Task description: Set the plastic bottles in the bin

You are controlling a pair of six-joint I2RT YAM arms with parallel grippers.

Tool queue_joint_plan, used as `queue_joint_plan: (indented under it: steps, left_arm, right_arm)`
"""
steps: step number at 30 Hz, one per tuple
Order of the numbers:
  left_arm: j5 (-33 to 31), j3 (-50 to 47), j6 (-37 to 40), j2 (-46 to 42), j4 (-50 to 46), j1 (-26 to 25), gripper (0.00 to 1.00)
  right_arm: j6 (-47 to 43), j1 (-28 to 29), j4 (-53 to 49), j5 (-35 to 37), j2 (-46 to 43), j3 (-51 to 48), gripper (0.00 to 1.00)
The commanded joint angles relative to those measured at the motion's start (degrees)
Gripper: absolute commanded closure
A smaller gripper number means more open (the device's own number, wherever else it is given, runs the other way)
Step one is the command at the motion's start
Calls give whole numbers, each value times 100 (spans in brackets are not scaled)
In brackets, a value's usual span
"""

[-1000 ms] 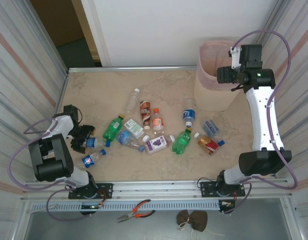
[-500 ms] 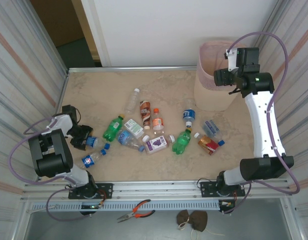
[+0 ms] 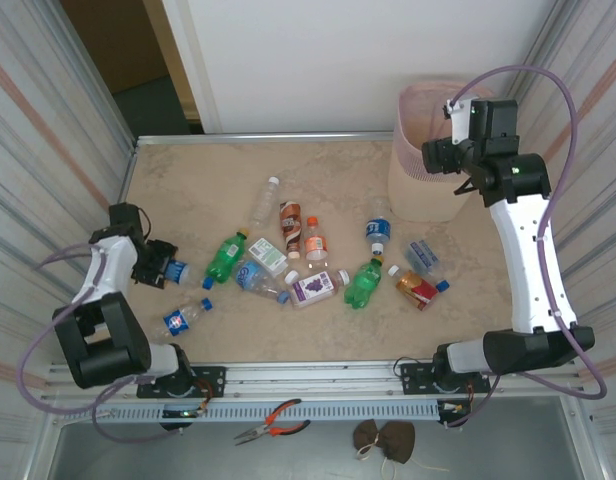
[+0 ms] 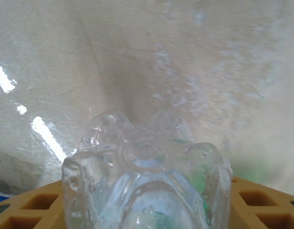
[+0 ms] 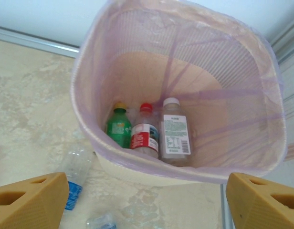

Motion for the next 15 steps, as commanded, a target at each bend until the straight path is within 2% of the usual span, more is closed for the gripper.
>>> queue_joint_plan:
  steps: [1, 7, 11, 15]
  left_arm:
    - [397, 137, 477, -592, 162, 50, 44]
    - [1446, -219, 1067, -1664, 1530, 51, 44]
    - [2731, -555, 1353, -2115, 2963, 57, 42]
    - [3618, -691, 1347, -2370, 4038, 50, 40]
  right_arm:
    - [53, 198, 243, -217, -271, -184, 15]
    - [408, 564, 584, -899, -397, -504, 15]
    - [731, 766, 962, -1584, -474, -742, 15]
    - [904, 1038, 1470, -2223, -595, -1078, 15]
